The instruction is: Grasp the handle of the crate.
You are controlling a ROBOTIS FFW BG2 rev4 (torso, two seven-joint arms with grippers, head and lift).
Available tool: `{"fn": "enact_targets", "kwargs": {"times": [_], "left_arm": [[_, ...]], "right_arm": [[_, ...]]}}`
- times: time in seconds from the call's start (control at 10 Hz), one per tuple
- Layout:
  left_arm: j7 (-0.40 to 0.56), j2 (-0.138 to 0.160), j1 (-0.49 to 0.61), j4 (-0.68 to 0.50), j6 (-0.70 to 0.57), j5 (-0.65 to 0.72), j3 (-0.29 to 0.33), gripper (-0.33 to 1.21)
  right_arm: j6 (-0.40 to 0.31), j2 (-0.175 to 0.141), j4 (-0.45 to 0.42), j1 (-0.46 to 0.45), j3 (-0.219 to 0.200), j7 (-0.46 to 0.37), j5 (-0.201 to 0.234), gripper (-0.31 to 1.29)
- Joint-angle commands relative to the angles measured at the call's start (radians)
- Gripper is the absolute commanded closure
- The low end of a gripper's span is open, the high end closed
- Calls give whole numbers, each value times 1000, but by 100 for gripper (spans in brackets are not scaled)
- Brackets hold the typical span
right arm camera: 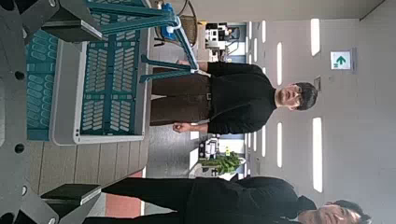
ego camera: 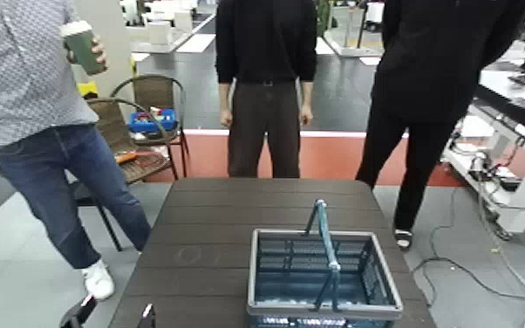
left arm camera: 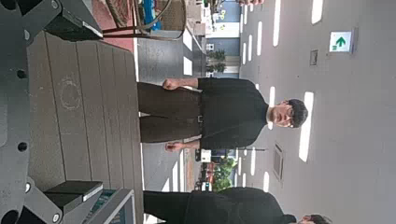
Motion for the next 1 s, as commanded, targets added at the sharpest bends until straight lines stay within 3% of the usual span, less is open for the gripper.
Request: {"fn": "enact_targets", "kwargs": {"times": [0.1,0.6,0.8,1.0], "left_arm": [[-1,-1,0,1,-2,1,2,16],[0,7,-28,-17,56,75,-12,16],[-8,34,-75,-52,197,181,-35,16],[-155,67,-198,-45,392,311,-25,16]], "right_arm": [[0,1,0,0,0,0,3,15],[-2,7,0,0,0,5,3,15],[-2,8,0,0,1,5,5,15],[0,8,5,-6,8,5,8,15]]}}
